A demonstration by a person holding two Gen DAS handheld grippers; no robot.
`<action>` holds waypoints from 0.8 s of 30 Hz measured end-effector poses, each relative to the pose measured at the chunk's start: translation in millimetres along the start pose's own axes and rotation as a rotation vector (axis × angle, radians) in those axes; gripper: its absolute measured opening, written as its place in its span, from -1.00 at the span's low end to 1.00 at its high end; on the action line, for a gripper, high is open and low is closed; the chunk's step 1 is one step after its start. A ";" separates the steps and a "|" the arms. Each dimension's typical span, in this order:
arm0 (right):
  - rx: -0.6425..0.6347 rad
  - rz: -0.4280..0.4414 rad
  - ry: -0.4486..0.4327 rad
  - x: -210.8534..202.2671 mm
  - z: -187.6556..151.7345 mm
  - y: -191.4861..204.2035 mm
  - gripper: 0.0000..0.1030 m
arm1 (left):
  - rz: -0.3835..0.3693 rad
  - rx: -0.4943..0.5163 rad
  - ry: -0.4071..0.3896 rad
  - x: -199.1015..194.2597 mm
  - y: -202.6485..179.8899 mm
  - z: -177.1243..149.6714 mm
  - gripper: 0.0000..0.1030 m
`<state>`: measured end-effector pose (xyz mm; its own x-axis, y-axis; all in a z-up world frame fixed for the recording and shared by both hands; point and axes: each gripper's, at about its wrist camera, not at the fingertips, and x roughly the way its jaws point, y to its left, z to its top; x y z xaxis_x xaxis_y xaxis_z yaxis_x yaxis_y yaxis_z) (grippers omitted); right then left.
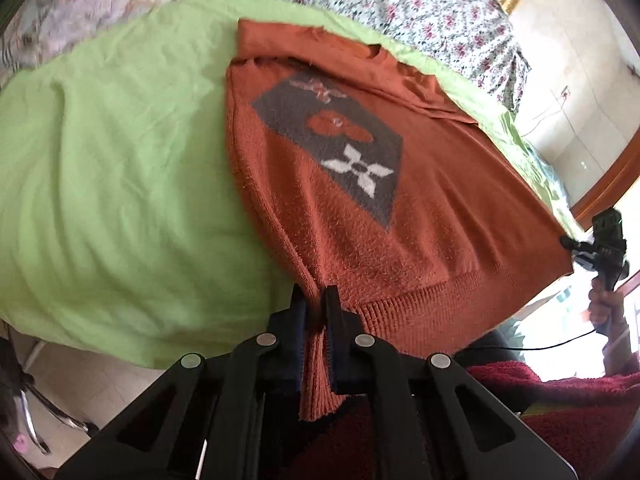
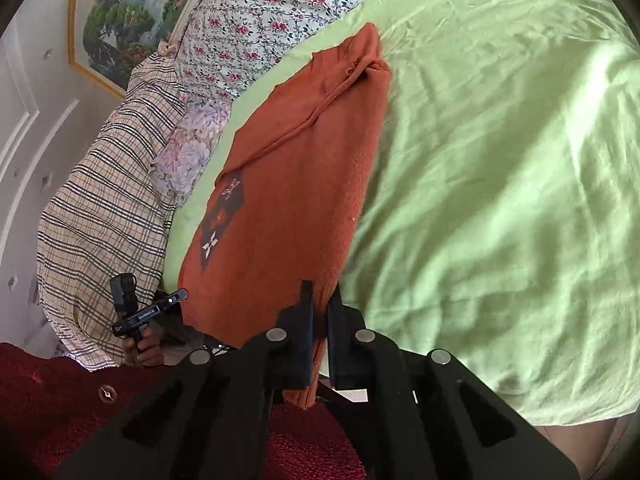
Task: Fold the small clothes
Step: 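Grasp the ribbed hem with both grippers and lift it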
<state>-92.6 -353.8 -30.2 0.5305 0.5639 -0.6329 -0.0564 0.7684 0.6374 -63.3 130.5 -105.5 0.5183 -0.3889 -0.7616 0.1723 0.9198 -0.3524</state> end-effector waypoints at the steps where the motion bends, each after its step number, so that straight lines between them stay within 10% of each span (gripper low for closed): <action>1: 0.004 0.004 0.007 3.8 0.0 -0.7 -0.88 | -0.013 -0.013 0.009 2.1 2.5 0.4 -0.82; 8: -0.025 0.051 0.089 28.9 -3.5 0.8 -0.72 | -0.090 -0.061 0.080 20.3 13.4 -7.7 -0.39; 14: -0.029 0.126 0.101 39.7 -13.4 2.4 -0.47 | -0.102 -0.014 0.061 29.0 4.8 -16.9 -0.81; 16: -0.036 0.132 0.087 42.2 -14.0 6.7 -0.86 | -0.090 0.007 0.016 15.7 0.8 -18.2 -0.88; 24: 0.007 0.141 0.003 18.6 -21.6 -2.1 -0.87 | -0.141 -0.035 -0.177 -45.6 -9.5 -6.3 -0.92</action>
<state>-100.9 -338.4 -52.8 0.5154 0.6669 -0.5381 -0.1242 0.6794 0.7232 -93.8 139.1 -70.8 0.6304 -0.4957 -0.5974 0.2259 0.8534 -0.4697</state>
